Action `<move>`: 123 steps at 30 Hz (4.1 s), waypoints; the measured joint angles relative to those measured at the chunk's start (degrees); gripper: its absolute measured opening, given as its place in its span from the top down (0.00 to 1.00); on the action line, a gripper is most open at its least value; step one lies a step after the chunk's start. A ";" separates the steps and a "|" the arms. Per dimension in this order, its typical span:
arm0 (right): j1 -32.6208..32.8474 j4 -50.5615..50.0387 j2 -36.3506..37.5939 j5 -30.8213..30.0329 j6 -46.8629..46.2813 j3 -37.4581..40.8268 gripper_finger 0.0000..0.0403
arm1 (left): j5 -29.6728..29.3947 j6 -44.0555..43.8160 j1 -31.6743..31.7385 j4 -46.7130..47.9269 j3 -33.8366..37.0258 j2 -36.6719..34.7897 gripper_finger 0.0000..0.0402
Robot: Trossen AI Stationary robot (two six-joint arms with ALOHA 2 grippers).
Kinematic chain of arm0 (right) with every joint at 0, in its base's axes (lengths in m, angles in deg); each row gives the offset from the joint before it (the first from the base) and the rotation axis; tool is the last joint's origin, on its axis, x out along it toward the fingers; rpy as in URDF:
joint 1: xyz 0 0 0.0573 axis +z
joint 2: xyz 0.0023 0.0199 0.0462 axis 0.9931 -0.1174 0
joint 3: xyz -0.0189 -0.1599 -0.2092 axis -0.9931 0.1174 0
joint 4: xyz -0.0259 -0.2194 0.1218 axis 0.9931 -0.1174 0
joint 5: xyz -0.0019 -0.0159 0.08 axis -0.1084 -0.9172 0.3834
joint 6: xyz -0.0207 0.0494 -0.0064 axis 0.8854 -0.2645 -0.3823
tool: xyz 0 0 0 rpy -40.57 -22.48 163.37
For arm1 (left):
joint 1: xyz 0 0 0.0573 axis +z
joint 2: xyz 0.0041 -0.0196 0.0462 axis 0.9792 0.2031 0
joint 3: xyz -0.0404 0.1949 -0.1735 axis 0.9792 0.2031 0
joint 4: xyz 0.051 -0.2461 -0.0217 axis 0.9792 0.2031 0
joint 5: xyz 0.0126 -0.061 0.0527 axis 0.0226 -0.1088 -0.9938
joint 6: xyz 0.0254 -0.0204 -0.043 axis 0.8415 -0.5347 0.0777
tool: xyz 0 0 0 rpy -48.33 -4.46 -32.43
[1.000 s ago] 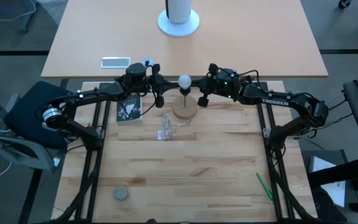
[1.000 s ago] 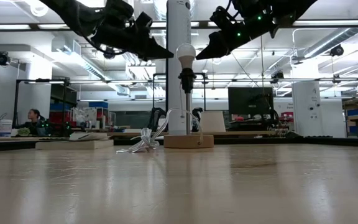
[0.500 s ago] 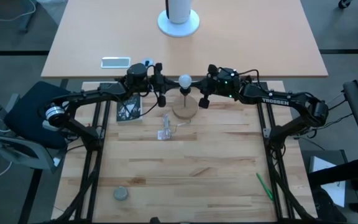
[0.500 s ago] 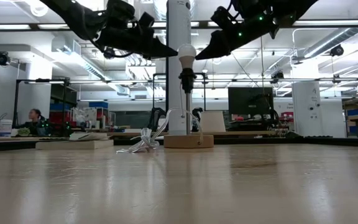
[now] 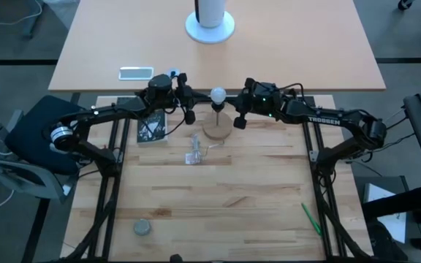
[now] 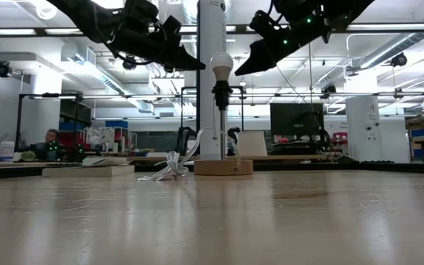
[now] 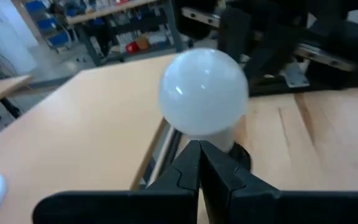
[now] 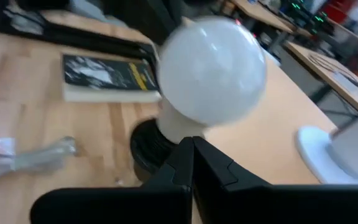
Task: Screw lightbulb
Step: Insert the lightbulb into the black lamp
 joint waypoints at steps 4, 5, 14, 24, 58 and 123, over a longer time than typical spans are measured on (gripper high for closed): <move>-1.05 0.07 0.13 -2.63 1.20 0.00 1.00 | 4.91 0.15 0.00 0.48 0.00 -0.03 1.00; -1.31 0.79 0.02 -2.64 1.30 0.00 1.00 | 5.15 0.23 -0.08 -0.44 0.00 0.22 1.00; -1.56 4.78 -0.84 1.74 1.72 0.02 1.00 | 5.32 0.01 0.00 -5.41 0.00 2.27 1.00; 0.02 3.73 -0.88 3.30 1.06 0.07 1.00 | -0.20 -0.02 0.02 -5.46 0.00 2.38 1.00; -0.24 4.51 -0.70 1.77 0.51 0.05 1.00 | 4.00 0.42 0.00 -4.75 -0.04 1.52 1.00; 0.98 2.30 -0.76 -3.09 3.17 0.04 1.00 | 5.19 -0.56 -0.07 -0.93 0.00 1.61 1.00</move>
